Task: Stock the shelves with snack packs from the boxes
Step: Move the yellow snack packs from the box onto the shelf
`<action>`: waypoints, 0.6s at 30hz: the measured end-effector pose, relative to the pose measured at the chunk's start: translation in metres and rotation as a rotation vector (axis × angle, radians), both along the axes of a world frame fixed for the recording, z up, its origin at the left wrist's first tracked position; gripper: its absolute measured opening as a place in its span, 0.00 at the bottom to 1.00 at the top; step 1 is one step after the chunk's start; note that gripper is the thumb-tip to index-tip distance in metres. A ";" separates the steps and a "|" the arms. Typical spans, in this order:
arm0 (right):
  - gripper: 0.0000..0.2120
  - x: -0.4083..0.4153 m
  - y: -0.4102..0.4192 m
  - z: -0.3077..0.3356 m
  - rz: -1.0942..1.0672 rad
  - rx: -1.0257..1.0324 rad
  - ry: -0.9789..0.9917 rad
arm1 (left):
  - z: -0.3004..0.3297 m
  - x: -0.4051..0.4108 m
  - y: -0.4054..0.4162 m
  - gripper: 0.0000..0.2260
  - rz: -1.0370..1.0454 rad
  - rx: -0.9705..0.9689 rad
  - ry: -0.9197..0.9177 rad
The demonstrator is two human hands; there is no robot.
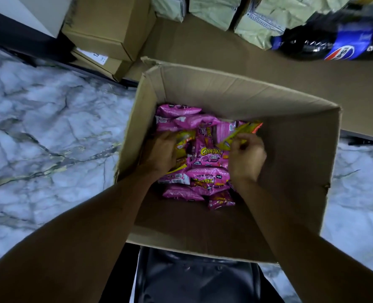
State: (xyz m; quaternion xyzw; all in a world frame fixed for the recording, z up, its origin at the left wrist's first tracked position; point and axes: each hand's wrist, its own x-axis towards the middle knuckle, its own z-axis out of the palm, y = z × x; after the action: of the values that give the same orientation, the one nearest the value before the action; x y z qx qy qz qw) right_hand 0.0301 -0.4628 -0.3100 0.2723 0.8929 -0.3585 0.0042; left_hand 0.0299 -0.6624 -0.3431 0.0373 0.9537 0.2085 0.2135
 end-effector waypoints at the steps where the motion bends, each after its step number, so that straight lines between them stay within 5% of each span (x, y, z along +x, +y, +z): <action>1: 0.09 0.004 0.002 0.008 0.095 0.081 0.051 | 0.003 0.001 -0.001 0.09 0.148 0.104 -0.013; 3: 0.15 0.009 0.000 0.019 0.335 0.231 0.066 | 0.015 0.002 -0.002 0.10 0.481 0.297 -0.066; 5: 0.25 0.012 -0.003 0.023 0.606 0.309 -0.123 | 0.027 0.003 -0.001 0.04 0.752 0.421 -0.164; 6: 0.30 0.013 -0.004 0.025 0.734 0.269 -0.261 | 0.031 0.005 -0.002 0.01 0.844 0.458 -0.216; 8: 0.34 0.016 -0.004 0.025 0.861 0.003 -0.466 | 0.036 0.009 -0.004 0.13 0.978 0.525 -0.327; 10: 0.31 0.016 -0.003 0.022 0.740 -0.217 -0.535 | 0.043 0.009 -0.006 0.26 1.034 0.561 -0.312; 12: 0.25 0.006 0.001 0.017 0.622 -0.114 -0.440 | 0.052 0.004 -0.006 0.30 1.016 0.558 -0.193; 15: 0.22 -0.009 0.009 0.013 0.608 0.378 -0.377 | 0.055 -0.003 -0.006 0.22 0.924 0.504 -0.113; 18: 0.31 -0.012 0.018 0.011 0.550 0.370 -0.497 | 0.040 0.005 -0.005 0.16 0.935 0.523 -0.150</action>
State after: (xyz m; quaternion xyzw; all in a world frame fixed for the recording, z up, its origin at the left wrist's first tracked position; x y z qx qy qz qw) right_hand 0.0184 -0.4450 -0.2987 0.0981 0.9535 -0.1007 0.2665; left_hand 0.0349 -0.6669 -0.3031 -0.3541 0.7670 0.5139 0.1490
